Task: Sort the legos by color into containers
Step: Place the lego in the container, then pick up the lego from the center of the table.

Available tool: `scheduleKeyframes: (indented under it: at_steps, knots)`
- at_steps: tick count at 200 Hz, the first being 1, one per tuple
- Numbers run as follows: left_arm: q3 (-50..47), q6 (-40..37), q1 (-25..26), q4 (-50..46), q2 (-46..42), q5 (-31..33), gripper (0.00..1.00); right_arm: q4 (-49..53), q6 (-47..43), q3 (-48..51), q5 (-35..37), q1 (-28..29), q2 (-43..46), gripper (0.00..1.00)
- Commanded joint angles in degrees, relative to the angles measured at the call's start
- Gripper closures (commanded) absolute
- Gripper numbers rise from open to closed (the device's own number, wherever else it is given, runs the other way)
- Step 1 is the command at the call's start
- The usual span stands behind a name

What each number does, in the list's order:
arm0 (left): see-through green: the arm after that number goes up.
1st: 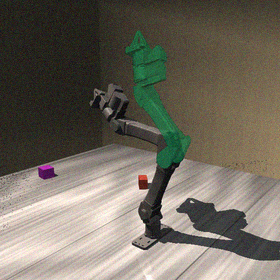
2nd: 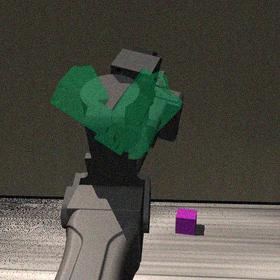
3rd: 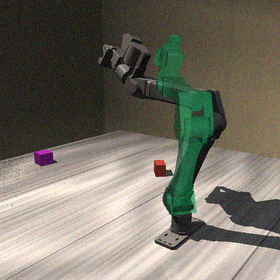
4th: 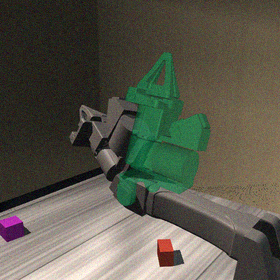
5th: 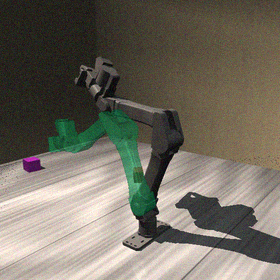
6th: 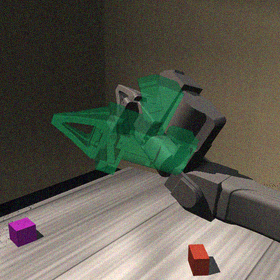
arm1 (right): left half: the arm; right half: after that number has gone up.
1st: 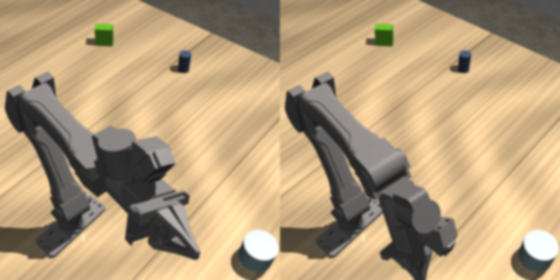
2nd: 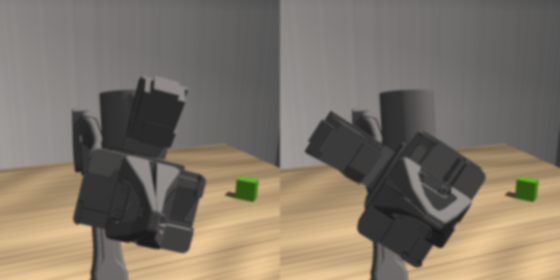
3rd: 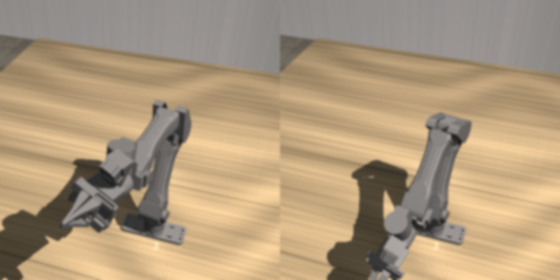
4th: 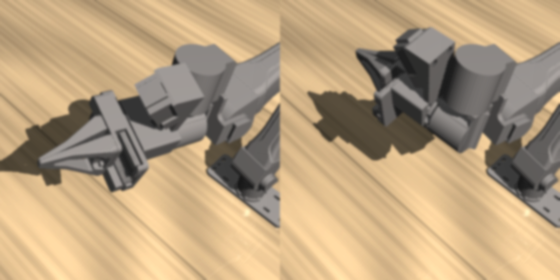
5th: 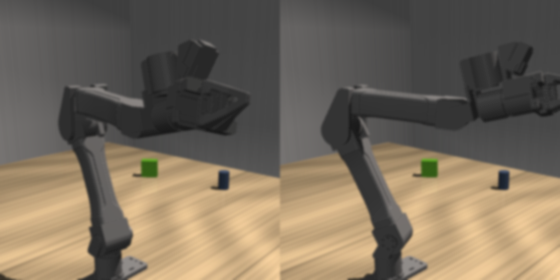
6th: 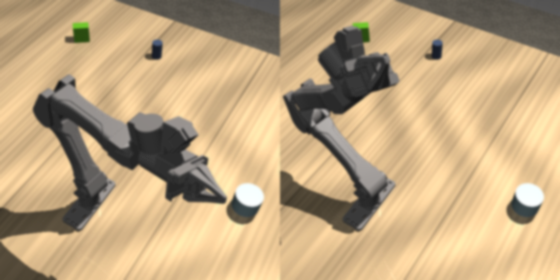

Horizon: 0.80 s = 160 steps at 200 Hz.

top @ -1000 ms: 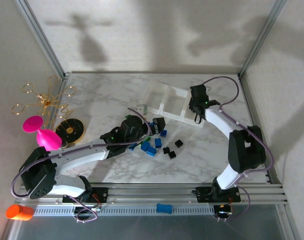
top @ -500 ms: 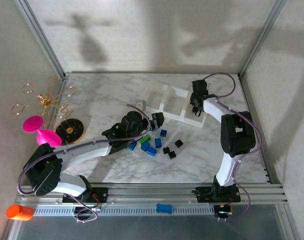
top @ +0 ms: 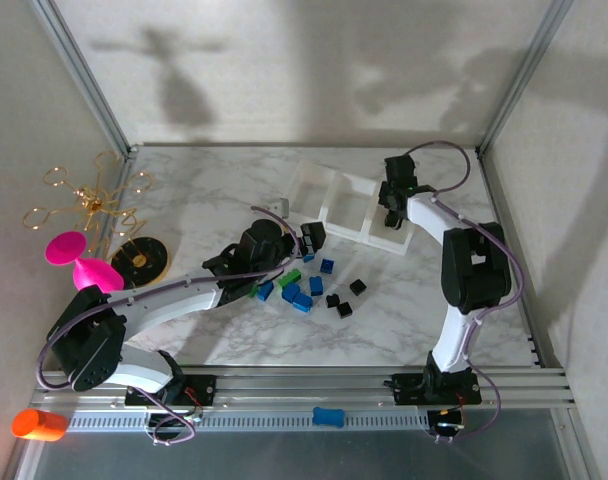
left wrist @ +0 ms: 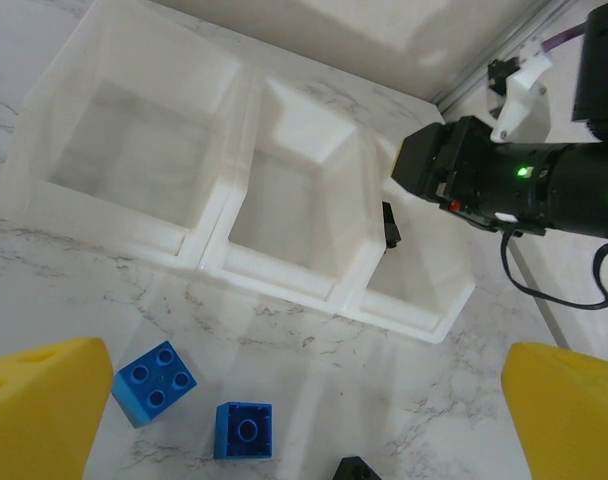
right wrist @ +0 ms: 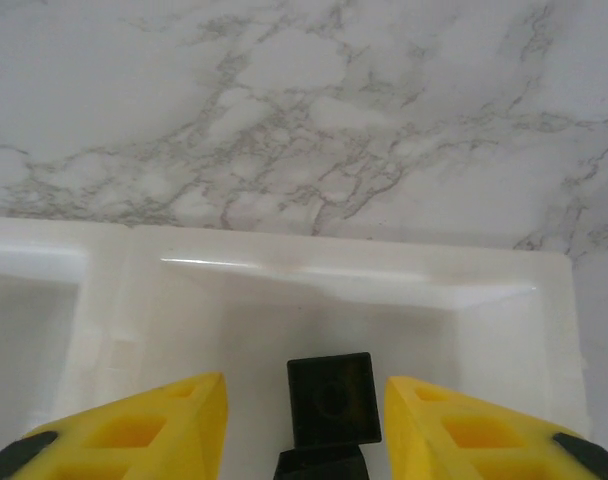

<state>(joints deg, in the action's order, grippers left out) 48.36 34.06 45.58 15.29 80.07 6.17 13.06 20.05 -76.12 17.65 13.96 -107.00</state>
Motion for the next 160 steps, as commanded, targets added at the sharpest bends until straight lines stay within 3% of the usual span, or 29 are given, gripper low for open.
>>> scheduleKeyframes:
  at_steps: [1, 77, 160]
  knots:
    - [2.0, -1.8, -0.5, 0.9, -1.4, -1.4, 0.0, -0.3, -1.1, -0.2, -1.7, 0.7, 5.0, 0.53]
    - [-1.1, -0.6, -0.5, -2.1, -7.1, -1.3, 0.0, 3.0, 1.6, 7.9, -5.2, 4.4, 16.0, 0.49]
    - [-8.0, 2.3, -0.2, -6.1, -14.5, -1.5, 0.0, 8.7, 7.3, 22.0, -4.7, 16.8, 25.8, 0.43]
